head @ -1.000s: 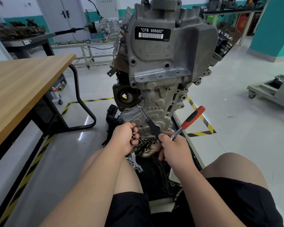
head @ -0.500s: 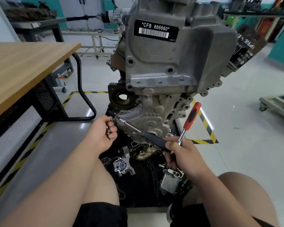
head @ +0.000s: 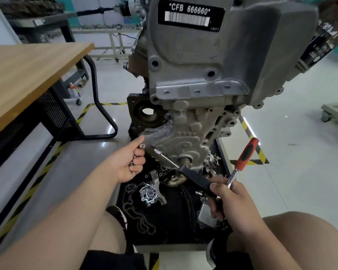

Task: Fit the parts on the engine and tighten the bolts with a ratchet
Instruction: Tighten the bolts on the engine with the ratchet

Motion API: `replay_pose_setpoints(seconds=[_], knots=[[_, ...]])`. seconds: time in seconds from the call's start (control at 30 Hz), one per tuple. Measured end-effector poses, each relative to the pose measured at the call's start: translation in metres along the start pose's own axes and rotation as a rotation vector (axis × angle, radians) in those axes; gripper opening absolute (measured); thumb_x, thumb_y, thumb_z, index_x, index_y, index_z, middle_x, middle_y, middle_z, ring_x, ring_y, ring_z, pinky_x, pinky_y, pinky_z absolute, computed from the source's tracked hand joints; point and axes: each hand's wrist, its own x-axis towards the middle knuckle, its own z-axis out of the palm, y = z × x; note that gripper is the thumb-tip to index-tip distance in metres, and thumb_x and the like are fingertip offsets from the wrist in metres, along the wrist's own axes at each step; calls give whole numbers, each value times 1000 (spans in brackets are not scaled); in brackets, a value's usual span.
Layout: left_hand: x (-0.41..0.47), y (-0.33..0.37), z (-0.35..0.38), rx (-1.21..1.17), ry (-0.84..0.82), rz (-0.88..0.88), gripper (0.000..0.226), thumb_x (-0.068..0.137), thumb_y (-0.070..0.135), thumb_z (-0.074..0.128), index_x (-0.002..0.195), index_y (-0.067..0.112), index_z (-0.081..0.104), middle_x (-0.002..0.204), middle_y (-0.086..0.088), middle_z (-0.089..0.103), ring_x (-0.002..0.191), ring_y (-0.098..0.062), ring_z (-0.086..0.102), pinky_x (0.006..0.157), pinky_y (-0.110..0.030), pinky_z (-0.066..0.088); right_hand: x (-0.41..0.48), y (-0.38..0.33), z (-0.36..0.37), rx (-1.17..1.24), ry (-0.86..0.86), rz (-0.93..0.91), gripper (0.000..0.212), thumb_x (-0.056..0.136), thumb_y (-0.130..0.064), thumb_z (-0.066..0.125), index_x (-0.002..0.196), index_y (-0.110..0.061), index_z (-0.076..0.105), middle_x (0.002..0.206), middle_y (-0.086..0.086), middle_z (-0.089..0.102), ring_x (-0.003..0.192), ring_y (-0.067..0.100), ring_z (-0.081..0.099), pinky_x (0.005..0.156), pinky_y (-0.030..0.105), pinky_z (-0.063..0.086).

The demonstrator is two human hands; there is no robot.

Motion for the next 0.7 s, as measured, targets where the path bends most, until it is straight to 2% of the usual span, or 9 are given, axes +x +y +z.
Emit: replay_pose_setpoints(seconds=[0.1, 0.2, 0.33, 0.43, 0.6, 0.7], knots=[[7, -13, -10, -23, 13, -42, 37, 71, 46, 68, 65, 22, 40, 45, 11, 32, 32, -3, 25, 26, -15, 18, -1, 3, 7, 24, -17, 30, 36, 95, -10, 46, 71, -25, 68, 48, 12, 51, 39, 22, 41, 46, 35, 35], [17, -23, -7, -39, 8, -48, 33, 84, 44, 66, 69, 23, 44, 46, 9, 33, 33, -4, 27, 26, -15, 19, 0, 6, 14, 9, -41, 27, 34, 87, -20, 47, 62, -30, 68, 47, 11, 50, 38, 21, 42, 45, 34, 36], [24, -28, -8, -78, 34, -24, 34, 86, 43, 66, 70, 23, 44, 48, 9, 36, 34, -4, 29, 27, -15, 20, 4, 15, 15, 32, -4, 45, 27, 76, -27, 47, 81, -27, 74, 47, 11, 50, 36, 20, 40, 47, 35, 39], [28, -27, -9, -97, 60, -19, 35, 85, 43, 67, 70, 22, 43, 48, 10, 37, 34, -5, 29, 27, -16, 20, 6, 17, 14, 41, 7, 55, 28, 75, -27, 48, 86, -27, 74, 47, 12, 50, 35, 21, 39, 48, 35, 38], [30, -29, -8, -53, 104, -11, 37, 85, 40, 68, 68, 20, 42, 47, 9, 37, 33, -5, 30, 27, -16, 19, 5, 13, 18, -2, -34, 58, 29, 77, -26, 46, 85, -31, 74, 48, 10, 51, 37, 19, 43, 44, 32, 39], [29, -29, -7, -44, 101, 6, 36, 87, 39, 67, 69, 20, 42, 47, 9, 38, 34, -4, 31, 27, -16, 19, 6, 15, 18, 5, 4, 56, 32, 91, -13, 47, 83, -29, 74, 47, 12, 50, 36, 20, 42, 42, 30, 38]])
